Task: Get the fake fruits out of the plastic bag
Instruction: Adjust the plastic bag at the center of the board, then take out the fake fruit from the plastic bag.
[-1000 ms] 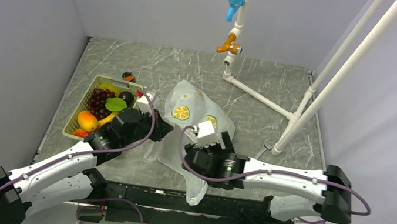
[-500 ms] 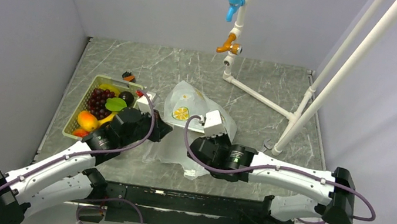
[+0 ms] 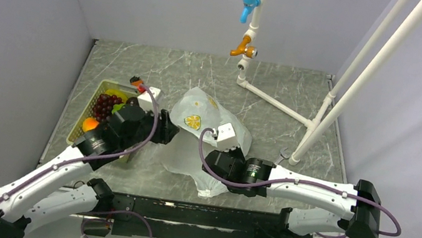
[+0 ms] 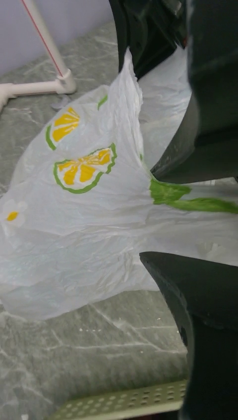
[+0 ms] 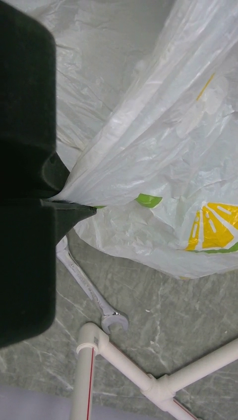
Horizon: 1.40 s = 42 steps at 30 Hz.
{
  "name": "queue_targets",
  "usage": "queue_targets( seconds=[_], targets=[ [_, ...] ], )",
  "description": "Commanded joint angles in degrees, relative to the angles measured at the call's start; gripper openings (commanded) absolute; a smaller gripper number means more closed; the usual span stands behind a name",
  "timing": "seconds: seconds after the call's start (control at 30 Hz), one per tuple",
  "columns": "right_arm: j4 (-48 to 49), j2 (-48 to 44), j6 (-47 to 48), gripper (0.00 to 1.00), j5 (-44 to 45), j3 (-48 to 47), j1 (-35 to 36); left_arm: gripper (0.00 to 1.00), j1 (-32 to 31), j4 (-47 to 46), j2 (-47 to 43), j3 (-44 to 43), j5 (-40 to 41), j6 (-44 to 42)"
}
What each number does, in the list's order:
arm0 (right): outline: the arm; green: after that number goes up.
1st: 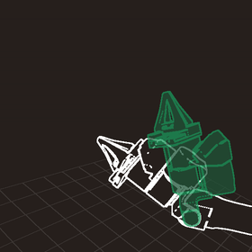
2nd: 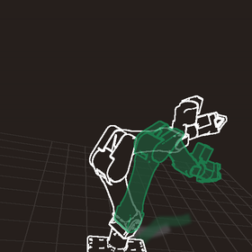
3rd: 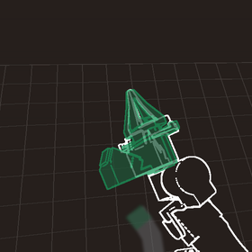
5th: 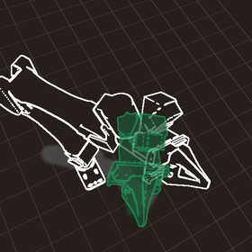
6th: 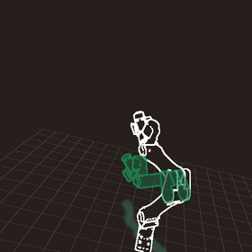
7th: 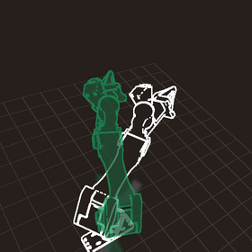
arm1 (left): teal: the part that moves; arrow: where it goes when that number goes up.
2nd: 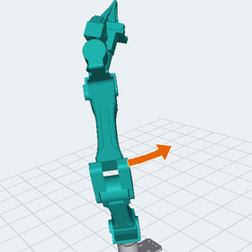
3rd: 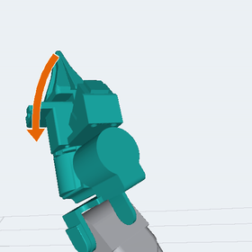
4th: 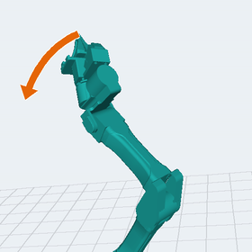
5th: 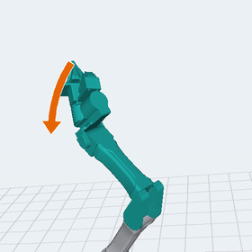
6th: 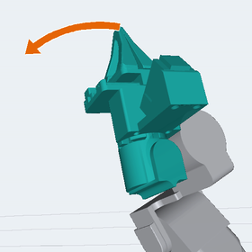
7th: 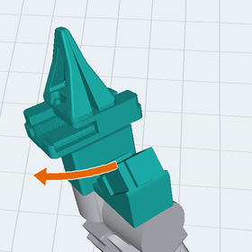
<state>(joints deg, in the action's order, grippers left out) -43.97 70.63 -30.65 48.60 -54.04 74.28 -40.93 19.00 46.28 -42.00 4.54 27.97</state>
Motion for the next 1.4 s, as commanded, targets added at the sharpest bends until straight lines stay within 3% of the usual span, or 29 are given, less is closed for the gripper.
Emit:
queue_targets(
  seconds=[0.0, 0.07, 0.13, 0.23, 0.4, 0.5, 0.6, 0.7, 0.9, 1.03, 1.23, 1.37],
  targets=[
    [3.3, -1.4, 1.7, 0.00, -1.7, -1.6, -0.2, 0.65, 0.4, 9.2, -5.3, -4.4, 3.1, -2.9],
    [4.0, -0.4, 2.0, 0.00, -2.4, -3.2, -0.3, 0.75, 0.4, 9.6, -8.8, -4.2, -1.2, -2.2],
    [4.2, 0.8, 2.2, 0.00, -2.3, -5.0, -0.3, 0.78, 0.3, 9.4, -13.0, -3.8, -6.6, -0.4],
    [5.1, 1.7, 2.9, 0.00, -2.8, -6.4, -0.6, 0.77, 0.3, 4.9, -19.9, -0.5, -17.9, 3.9],
    [9.5, -0.4, 3.6, 0.00, -8.5, -5.0, -3.2, 0.67, -0.6, -10.7, -24.7, 10.3, -28.1, 16.0],
    [12.8, -2.2, 4.4, 0.00, -12.8, -3.0, -5.1, 0.67, -7.0, -14.0, -23.7, 14.0, -21.9, 17.1],
    [13.2, -3.0, 4.4, 0.00, -14.8, -2.7, -6.6, 0.65, -17.3, -13.8, -19.1, 12.3, -8.8, 13.8],
    [13.2, -4.3, 4.8, 0.00, -15.5, -2.1, -6.9, 0.54, -24.0, -10.7, -12.1, 8.9, 8.2, 12.0],
    [14.4, -7.1, 3.9, 0.00, -17.2, 0.3, -6.9, 0.49, -25.5, -20.5, 0.6, 11.8, 21.7, 10.9],
    [14.7, -8.2, 2.7, 0.00, -18.4, 1.9, -6.8, 0.45, -25.2, -28.9, 8.8, 12.4, 25.6, 9.3],
    [15.7, -9.6, 1.3, 0.00, -20.5, 4.4, -6.9, 0.51, -22.1, -35.7, 19.3, 9.2, 20.6, 8.4],
    [16.8, -9.9, 1.5, 0.00, -21.4, 5.0, -6.9, 0.49, -20.0, -40.4, 24.4, 9.2, 19.5, 10.0]
  ],
)
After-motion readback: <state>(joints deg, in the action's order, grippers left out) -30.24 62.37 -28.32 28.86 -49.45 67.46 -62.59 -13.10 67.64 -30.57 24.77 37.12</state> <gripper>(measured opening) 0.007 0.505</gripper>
